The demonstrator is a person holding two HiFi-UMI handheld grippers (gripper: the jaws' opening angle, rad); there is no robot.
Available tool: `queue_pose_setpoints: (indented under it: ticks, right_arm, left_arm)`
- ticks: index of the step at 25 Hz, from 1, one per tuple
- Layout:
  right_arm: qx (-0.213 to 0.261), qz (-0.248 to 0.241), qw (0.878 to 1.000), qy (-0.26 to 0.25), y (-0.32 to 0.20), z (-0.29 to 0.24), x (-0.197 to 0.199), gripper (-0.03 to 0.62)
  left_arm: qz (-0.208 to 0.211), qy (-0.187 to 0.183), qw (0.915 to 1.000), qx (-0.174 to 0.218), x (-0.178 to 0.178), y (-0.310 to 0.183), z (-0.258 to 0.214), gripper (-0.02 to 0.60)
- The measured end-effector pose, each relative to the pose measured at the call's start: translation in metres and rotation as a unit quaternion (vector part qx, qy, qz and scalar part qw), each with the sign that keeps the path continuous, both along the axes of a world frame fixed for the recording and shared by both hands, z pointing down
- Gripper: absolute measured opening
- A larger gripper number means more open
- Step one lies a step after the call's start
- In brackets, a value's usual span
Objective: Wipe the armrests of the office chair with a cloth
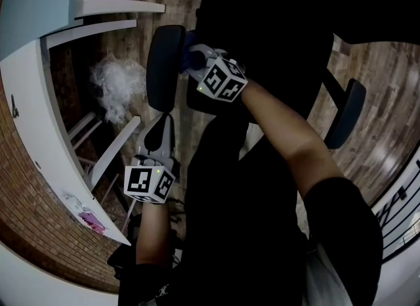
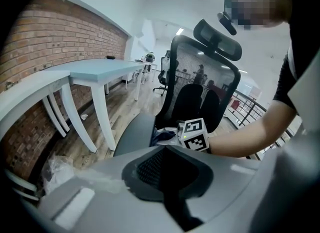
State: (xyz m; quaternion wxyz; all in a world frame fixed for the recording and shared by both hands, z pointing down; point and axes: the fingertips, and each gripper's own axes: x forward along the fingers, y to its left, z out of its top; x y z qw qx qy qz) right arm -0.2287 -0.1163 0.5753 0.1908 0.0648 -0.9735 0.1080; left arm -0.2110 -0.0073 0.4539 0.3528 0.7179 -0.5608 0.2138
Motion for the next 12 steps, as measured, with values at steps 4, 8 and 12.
queue_pose_setpoints:
  ticks: [4, 8, 12]
  right_arm:
    - [0.028, -0.018, 0.999, 0.029, -0.003, 0.011, -0.002, 0.046]
    - [0.047, -0.027, 0.996, 0.066, -0.010, 0.034, -0.003, 0.046]
    - [0.035, -0.006, 0.990, 0.138, -0.019, 0.082, -0.002, 0.046]
  left_arm:
    - [0.001, 0.006, 0.9999, -0.008, -0.001, 0.002, 0.009, 0.006]
    - [-0.010, 0.009, 0.9998, -0.014, -0.004, 0.005, 0.016, 0.006]
    - [-0.003, 0.008, 0.9998, -0.020, -0.006, 0.010, 0.022, 0.006]
